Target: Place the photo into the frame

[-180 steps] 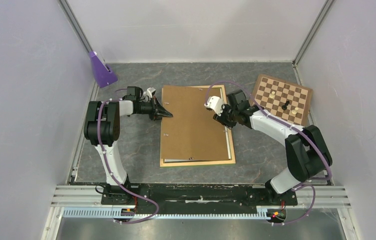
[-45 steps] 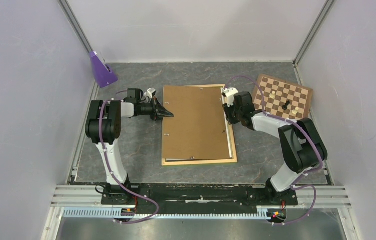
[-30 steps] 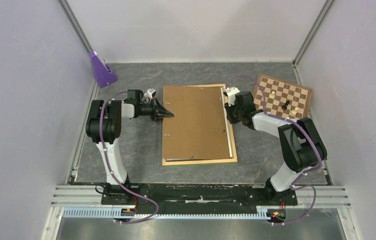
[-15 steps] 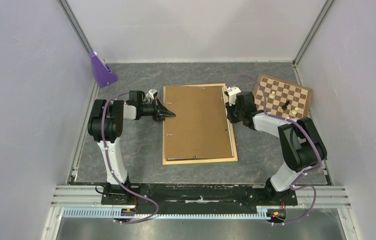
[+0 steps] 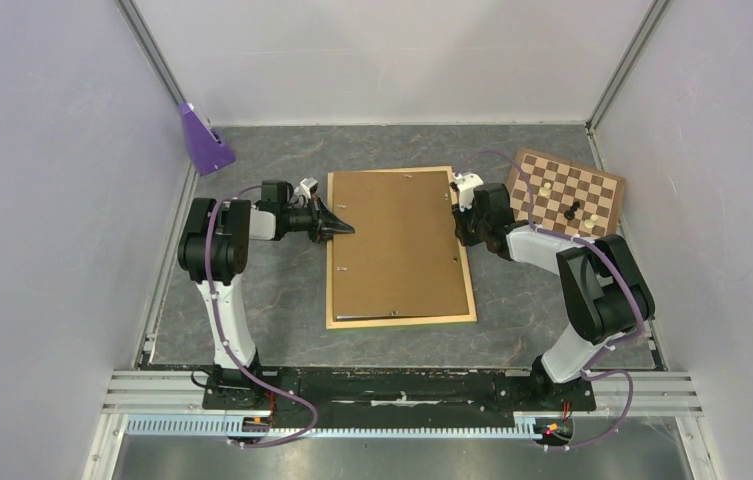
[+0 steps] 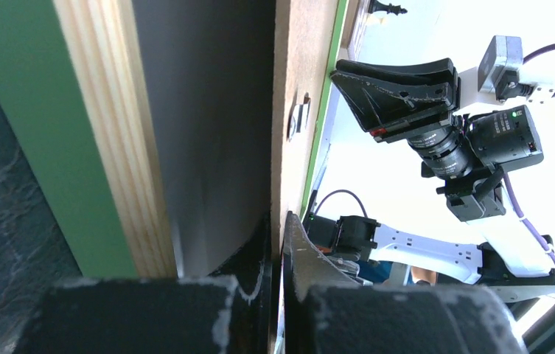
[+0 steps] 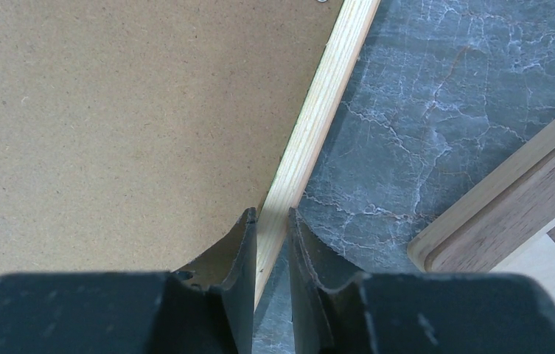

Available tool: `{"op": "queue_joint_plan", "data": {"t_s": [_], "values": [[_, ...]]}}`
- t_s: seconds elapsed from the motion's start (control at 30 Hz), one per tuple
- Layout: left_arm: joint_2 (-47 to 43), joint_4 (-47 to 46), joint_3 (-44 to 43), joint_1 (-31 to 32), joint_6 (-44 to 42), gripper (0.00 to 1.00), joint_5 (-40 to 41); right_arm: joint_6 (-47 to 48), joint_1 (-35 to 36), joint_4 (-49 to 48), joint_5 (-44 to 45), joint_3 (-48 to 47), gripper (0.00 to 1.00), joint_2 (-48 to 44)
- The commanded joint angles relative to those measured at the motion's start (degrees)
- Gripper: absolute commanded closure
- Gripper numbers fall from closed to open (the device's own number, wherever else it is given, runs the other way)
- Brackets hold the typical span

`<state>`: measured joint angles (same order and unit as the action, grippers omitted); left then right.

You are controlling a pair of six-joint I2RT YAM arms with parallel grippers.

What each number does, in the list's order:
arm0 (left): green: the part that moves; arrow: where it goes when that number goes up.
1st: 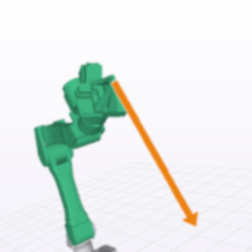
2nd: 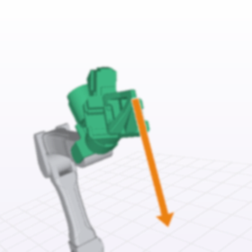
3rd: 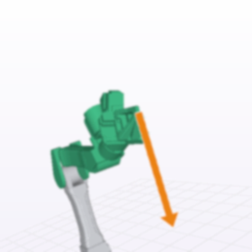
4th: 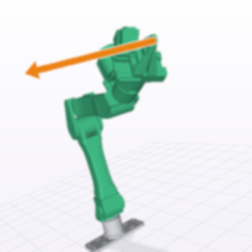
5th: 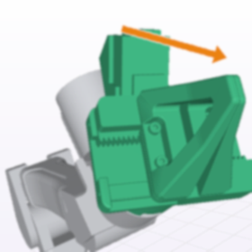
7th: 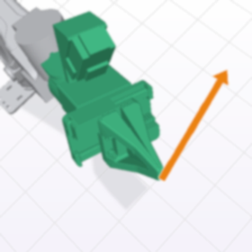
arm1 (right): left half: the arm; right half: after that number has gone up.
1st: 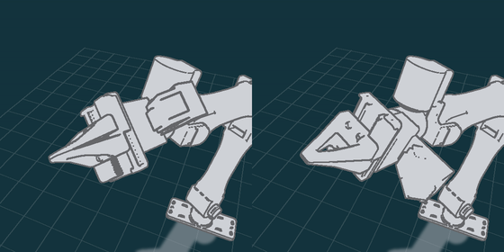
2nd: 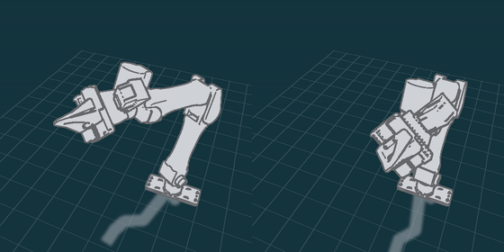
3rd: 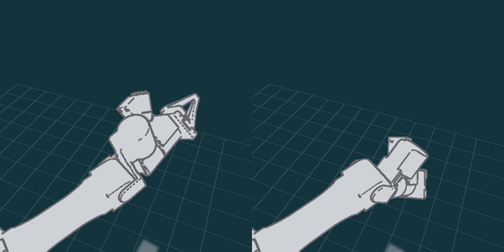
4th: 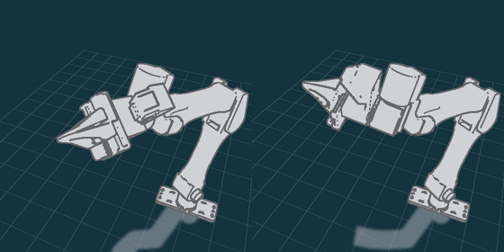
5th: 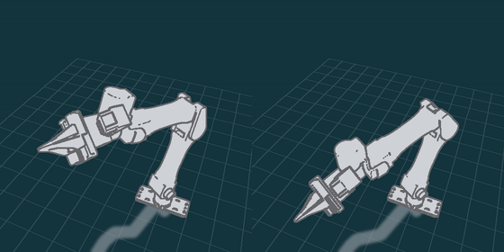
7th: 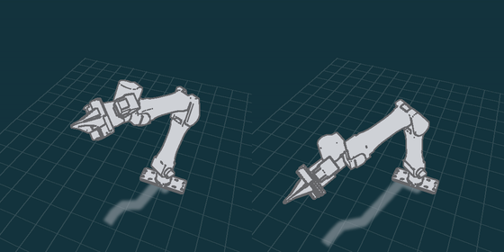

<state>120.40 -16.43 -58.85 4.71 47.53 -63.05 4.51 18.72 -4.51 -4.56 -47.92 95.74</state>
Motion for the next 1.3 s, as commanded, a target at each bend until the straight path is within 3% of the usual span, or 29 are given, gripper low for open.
{"op": "queue_joint_plan", "data": {"t_s": [0.0,0.47,0.97,1.1,1.27], "values": [[1.6,0.1,0.5,1.9,1.3,0.98,10.5,-0.1,0.4,1.4,-2.7,1.7,0.91,2.5],[1.8,-0.1,1.5,2.3,0.8,0.98,12.0,-0.1,0.4,1.3,-2.7,1.9,0.91,2.6],[0.1,10.1,-0.4,2.6,-6.3,0.94,17.2,-0.1,0.4,1.1,-3.1,2.1,0.92,2.7],[0.4,12.7,-1.4,2.9,-7.7,0.9,18.2,-0.3,0.4,1.1,-3.3,2.3,0.92,2.8],[0.3,16.0,-2.7,3.4,-9.5,0.78,19.8,-0.3,0.4,1.1,-3.4,2.3,0.92,2.8]]}}
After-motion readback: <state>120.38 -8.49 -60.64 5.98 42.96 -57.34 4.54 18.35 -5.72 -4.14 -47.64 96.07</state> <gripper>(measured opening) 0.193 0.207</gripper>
